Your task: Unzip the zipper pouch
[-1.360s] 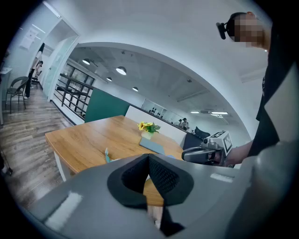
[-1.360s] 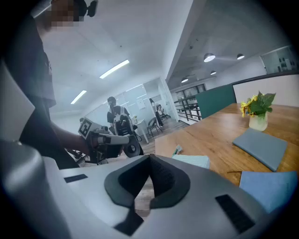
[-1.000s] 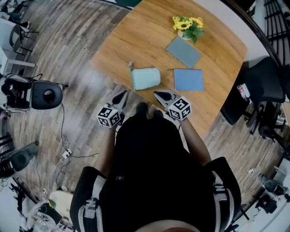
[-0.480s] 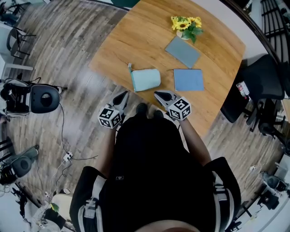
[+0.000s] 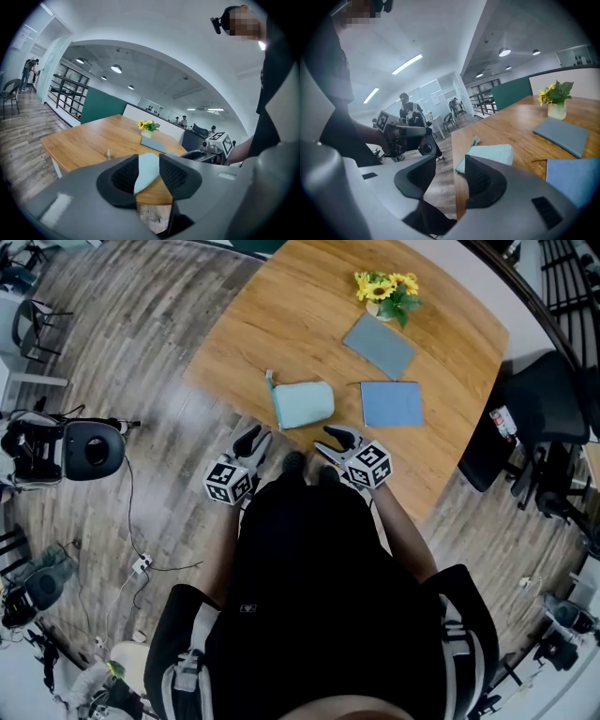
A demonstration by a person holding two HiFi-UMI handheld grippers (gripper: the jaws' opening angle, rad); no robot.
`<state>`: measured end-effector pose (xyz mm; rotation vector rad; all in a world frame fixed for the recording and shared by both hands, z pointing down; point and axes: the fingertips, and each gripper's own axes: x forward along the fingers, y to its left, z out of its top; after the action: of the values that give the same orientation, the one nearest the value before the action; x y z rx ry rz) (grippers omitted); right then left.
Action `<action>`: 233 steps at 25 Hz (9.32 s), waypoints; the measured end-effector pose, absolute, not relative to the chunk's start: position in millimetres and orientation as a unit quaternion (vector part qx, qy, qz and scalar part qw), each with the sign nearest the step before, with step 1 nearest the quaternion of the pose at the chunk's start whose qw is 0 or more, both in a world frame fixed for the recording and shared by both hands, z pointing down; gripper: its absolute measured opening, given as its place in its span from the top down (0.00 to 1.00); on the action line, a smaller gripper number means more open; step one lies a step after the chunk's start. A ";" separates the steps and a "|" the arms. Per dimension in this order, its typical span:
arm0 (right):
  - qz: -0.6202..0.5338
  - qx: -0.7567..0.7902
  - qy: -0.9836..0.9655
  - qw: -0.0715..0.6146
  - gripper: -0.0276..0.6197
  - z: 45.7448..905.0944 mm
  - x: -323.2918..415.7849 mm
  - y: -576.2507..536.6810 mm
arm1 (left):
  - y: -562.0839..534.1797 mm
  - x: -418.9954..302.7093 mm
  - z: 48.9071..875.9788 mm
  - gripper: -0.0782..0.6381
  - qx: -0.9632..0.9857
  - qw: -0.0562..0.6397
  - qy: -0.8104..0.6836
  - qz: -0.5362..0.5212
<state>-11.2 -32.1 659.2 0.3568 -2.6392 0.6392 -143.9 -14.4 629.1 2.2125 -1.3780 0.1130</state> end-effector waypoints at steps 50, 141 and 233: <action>0.465 0.165 -0.850 0.184 0.57 760.8 -59.6 -10.1 | -0.3 -149.2 695.7 0.59 0.818 0.295 -0.471 0.148; 0.567 0.211 -0.792 -0.084 0.95 640.5 -33.2 -82.2 | -46.7 -84.4 622.2 0.64 0.908 0.147 -0.357 0.162; 0.564 0.156 -0.786 -0.198 0.91 580.4 -29.8 -88.9 | -67.3 -64.8 562.4 0.89 0.930 0.039 -0.337 0.142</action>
<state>-29.8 -88.9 580.4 0.5652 -2.8405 2.0364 -64.8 -67.3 562.4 2.8503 -1.0341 0.4349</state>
